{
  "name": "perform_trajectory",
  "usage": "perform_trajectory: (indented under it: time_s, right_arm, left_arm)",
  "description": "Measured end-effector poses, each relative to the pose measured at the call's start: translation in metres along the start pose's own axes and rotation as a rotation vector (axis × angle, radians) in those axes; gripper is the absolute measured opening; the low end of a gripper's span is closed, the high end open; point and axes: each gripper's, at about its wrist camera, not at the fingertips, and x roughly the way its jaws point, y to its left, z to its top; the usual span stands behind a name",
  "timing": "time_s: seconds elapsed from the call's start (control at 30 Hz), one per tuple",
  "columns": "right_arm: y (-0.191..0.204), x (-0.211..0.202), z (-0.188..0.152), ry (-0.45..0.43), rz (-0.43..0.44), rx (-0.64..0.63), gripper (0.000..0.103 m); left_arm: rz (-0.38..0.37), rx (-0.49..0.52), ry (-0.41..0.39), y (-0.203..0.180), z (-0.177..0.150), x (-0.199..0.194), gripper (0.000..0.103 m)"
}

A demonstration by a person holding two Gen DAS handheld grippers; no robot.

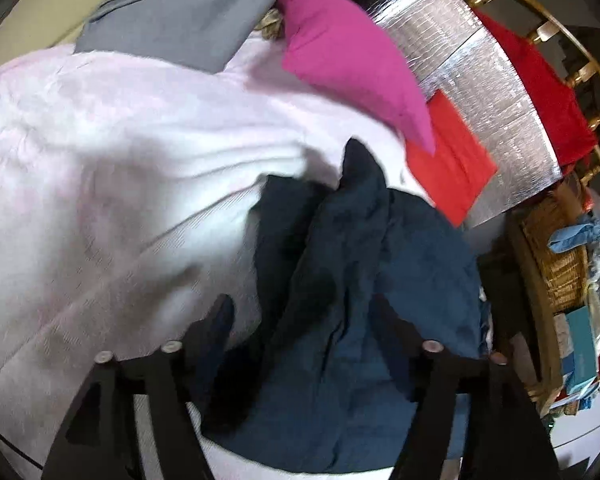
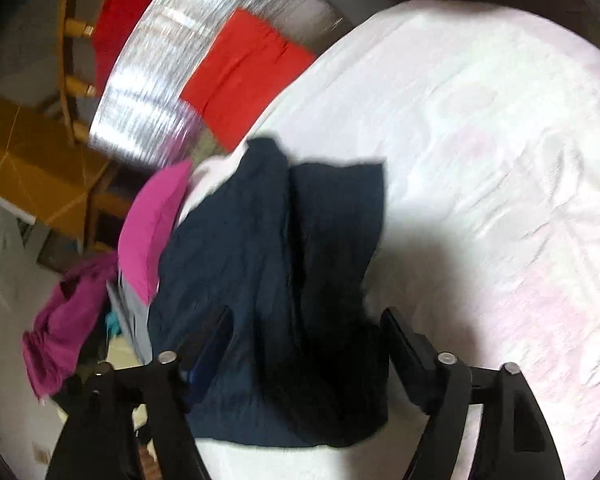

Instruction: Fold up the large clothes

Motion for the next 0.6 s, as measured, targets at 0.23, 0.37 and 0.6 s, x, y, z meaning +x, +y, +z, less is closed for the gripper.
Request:
perform_trajectory:
  time_s: [0.23, 0.37, 0.6]
  right_arm:
    - [-0.009, 0.047, 0.02, 0.079, 0.031, 0.065, 0.086]
    - [0.002, 0.074, 0.014, 0.148, 0.092, 0.046, 0.087]
    - [0.043, 0.076, 0.005, 0.105, 0.084, -0.1, 0.055]
  left_arm:
    - [-0.017, -0.051, 0.233, 0.0, 0.002, 0.059, 0.082]
    - [-0.068, -0.071, 0.241, 0.003, 0.003, 0.068, 0.082]
    - [-0.122, 0.003, 0.131, -0.019, 0.003, 0.063, 0.045]
